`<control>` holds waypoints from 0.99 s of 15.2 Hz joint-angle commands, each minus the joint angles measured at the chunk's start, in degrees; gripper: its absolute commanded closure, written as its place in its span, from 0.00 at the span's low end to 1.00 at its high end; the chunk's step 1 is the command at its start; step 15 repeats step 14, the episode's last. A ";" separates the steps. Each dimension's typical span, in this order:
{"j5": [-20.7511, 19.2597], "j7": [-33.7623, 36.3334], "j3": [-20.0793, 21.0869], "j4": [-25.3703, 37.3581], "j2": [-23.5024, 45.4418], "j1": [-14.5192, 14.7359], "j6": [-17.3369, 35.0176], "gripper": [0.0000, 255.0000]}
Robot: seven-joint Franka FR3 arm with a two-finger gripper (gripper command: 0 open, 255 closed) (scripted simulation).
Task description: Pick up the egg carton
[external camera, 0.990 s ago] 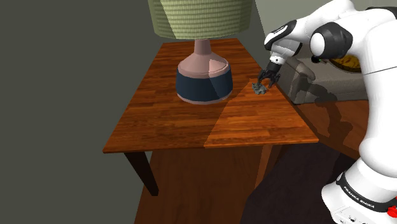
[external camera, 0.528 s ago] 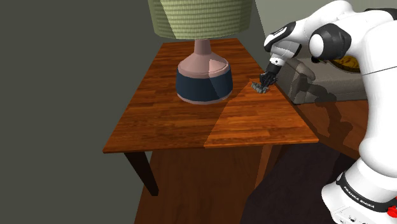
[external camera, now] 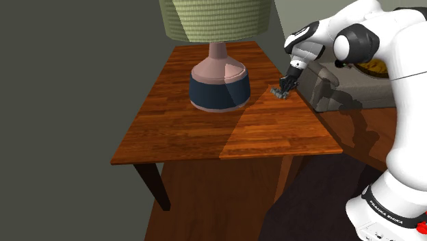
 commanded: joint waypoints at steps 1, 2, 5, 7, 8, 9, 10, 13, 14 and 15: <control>-0.34 0.37 -0.22 0.06 -0.86 0.09 -0.83 1.00; -0.51 0.60 -0.32 0.20 -1.25 0.12 -1.30 1.00; -1.04 1.29 -0.62 0.72 -2.35 0.21 -2.75 1.00; -1.37 1.76 -0.80 1.14 -3.04 0.25 -3.75 1.00; -1.54 2.00 -0.89 1.37 -3.38 0.27 -4.25 1.00; -1.70 2.24 -0.97 1.62 -3.70 0.28 -4.77 1.00; -1.86 2.48 -1.05 1.88 -4.01 0.29 -5.29 1.00; -2.19 2.99 -1.22 2.50 -4.66 0.30 -6.42 1.00; -2.19 2.99 -1.22 2.50 -4.66 0.30 -6.42 1.00; -2.19 2.99 -1.22 2.50 -4.66 0.30 -6.42 1.00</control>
